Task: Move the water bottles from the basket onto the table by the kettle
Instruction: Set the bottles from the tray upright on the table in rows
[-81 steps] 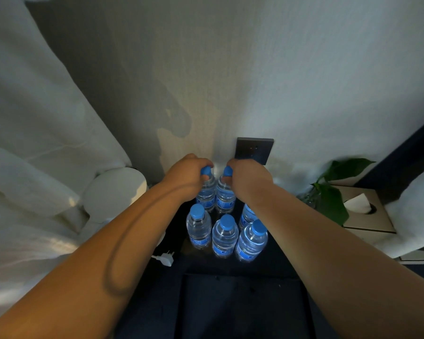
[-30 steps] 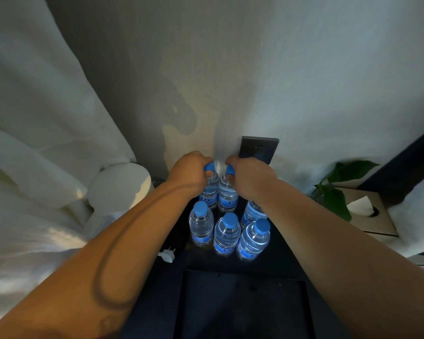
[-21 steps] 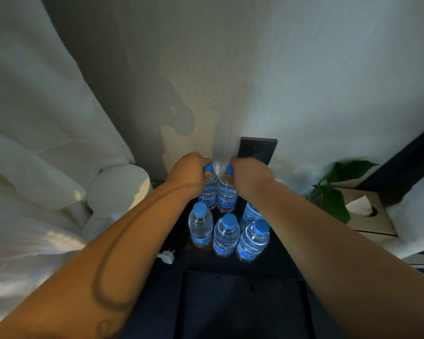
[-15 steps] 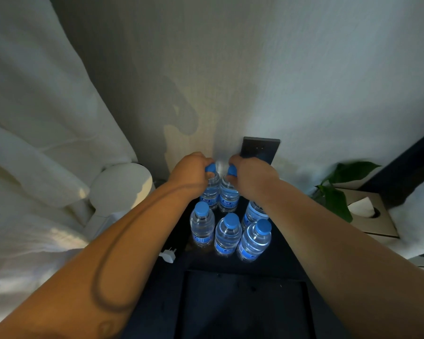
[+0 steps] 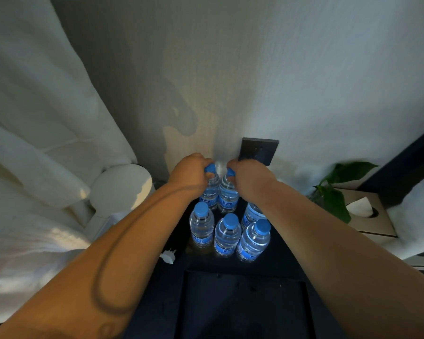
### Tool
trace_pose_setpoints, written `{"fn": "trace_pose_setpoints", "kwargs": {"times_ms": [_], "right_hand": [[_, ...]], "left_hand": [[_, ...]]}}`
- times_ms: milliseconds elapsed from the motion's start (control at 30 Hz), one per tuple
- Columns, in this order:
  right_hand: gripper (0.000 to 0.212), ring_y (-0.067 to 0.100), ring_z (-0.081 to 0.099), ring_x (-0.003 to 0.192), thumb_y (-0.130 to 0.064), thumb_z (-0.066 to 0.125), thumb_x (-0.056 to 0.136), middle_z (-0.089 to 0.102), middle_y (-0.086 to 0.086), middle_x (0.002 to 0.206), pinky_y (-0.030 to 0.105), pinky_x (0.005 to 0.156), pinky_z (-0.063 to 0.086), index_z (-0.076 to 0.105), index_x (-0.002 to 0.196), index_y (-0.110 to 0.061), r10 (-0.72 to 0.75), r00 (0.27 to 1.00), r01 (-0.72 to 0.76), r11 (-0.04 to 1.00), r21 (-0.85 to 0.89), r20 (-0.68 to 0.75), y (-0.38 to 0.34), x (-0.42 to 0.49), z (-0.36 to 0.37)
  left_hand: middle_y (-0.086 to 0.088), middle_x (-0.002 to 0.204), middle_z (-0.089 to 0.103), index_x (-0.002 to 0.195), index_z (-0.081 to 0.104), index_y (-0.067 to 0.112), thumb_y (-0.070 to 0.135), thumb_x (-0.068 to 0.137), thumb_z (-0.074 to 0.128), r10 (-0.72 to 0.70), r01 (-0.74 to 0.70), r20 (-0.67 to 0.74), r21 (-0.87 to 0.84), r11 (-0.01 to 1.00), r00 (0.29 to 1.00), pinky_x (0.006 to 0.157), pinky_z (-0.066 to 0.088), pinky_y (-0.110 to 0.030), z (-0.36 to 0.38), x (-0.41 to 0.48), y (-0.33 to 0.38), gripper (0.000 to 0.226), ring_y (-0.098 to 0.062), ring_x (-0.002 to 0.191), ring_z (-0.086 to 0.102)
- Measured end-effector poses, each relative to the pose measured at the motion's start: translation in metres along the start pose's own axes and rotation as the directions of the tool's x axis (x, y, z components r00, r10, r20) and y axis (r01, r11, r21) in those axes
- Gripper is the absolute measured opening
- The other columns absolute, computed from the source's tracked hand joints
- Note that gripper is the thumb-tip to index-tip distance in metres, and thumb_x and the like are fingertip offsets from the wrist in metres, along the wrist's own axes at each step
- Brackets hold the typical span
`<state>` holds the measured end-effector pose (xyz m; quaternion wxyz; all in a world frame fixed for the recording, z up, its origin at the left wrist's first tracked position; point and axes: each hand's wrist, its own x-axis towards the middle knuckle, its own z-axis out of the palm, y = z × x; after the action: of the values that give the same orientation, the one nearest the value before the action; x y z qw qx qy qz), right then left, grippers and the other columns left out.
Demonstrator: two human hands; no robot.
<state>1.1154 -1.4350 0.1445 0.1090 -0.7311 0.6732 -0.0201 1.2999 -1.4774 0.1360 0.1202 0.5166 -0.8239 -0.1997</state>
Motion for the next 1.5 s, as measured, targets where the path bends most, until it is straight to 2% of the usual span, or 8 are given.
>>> {"fn": "trace_pose_setpoints", "kwargs": {"times_ms": [400,533,667,767,967,1167,1367,1500], "right_hand": [[0.022,0.025,0.061,0.091,-0.021,0.059,0.105,0.064,0.008,0.103,0.041,0.078,0.057,0.058,0.126,-0.016,-0.005,1.000,0.005,1.000,-0.009,-0.011,0.000,-0.001,0.003],[0.044,0.029,0.065,0.102,-0.022,0.062,0.104,0.067,0.011,0.116,0.042,0.081,0.056,0.048,0.146,-0.018,0.000,0.999,0.001,1.000,0.022,-0.048,0.003,-0.007,0.004],[0.050,0.032,0.069,0.098,-0.031,0.066,0.103,0.070,0.012,0.108,0.042,0.076,0.057,0.045,0.145,-0.017,0.018,0.991,-0.005,0.995,0.097,-0.132,0.009,-0.022,0.006],[0.047,0.032,0.065,0.110,-0.038,0.067,0.101,0.069,0.011,0.121,0.043,0.084,0.056,0.053,0.141,-0.017,0.040,0.987,-0.034,0.998,0.046,-0.157,0.019,-0.032,0.007],[0.054,0.029,0.061,0.110,-0.061,0.059,0.096,0.063,0.008,0.121,0.039,0.081,0.053,0.058,0.131,-0.021,0.192,0.980,-0.195,0.980,-0.049,-0.057,0.040,-0.055,0.005],[0.036,0.022,0.054,0.085,-0.051,0.065,0.094,0.066,0.006,0.109,0.031,0.065,0.040,0.065,0.113,-0.020,0.201,0.980,-0.201,0.980,-0.008,0.006,0.047,-0.064,0.000],[0.024,0.025,0.056,0.085,-0.037,0.064,0.099,0.061,0.005,0.099,0.033,0.069,0.046,0.064,0.112,-0.018,0.220,0.974,-0.216,0.973,0.077,-0.051,0.041,-0.056,0.000],[0.020,0.025,0.057,0.083,-0.033,0.062,0.102,0.063,0.006,0.097,0.033,0.068,0.045,0.063,0.112,-0.016,0.205,0.975,-0.196,0.975,0.108,-0.087,0.044,-0.046,-0.002]], "left_hand": [[-0.014,0.119,0.061,0.132,0.067,0.011,0.020,0.099,0.066,0.000,0.000,0.000,-0.008,1.000,1.000,0.094,0.047,-0.038,0.000,-0.003,0.000,0.035,-0.030,0.108,0.059],[-0.012,0.121,0.060,0.129,0.066,0.010,0.021,0.100,0.065,-0.014,0.014,0.007,-0.013,1.000,1.000,0.094,0.049,-0.041,0.003,-0.008,-0.001,0.031,-0.029,0.106,0.060],[-0.013,0.134,0.055,0.146,0.051,0.013,0.033,0.098,0.068,-0.033,0.035,0.031,-0.055,0.998,0.999,0.103,0.046,-0.043,0.006,-0.016,-0.003,0.054,-0.031,0.118,0.056],[-0.015,0.143,0.051,0.153,0.041,0.011,0.040,0.097,0.068,-0.077,0.074,-0.030,-0.091,0.993,0.997,0.103,0.043,-0.038,0.008,-0.023,-0.004,0.068,-0.033,0.127,0.053],[-0.004,0.106,0.061,0.111,0.063,0.015,0.044,0.097,0.066,-0.073,0.054,-0.189,-0.100,0.994,0.979,0.074,0.045,-0.034,0.010,-0.046,0.001,0.033,-0.021,0.089,0.059],[0.007,0.073,0.060,0.080,0.060,0.026,0.046,0.096,0.064,-0.021,0.021,-0.036,0.008,1.000,0.999,0.060,0.042,-0.031,0.010,-0.064,0.009,0.026,-0.015,0.070,0.058],[-0.002,0.106,0.068,0.113,0.074,0.022,0.035,0.095,0.069,0.121,-0.109,-0.184,0.075,0.991,0.975,0.082,0.051,-0.038,0.008,-0.047,0.023,0.023,-0.023,0.097,0.060],[0.003,0.143,0.060,0.141,0.062,0.027,0.030,0.098,0.064,0.237,-0.208,-0.106,0.228,0.951,0.966,0.104,0.039,-0.043,0.009,-0.026,0.033,0.043,-0.027,0.129,0.051]]}}
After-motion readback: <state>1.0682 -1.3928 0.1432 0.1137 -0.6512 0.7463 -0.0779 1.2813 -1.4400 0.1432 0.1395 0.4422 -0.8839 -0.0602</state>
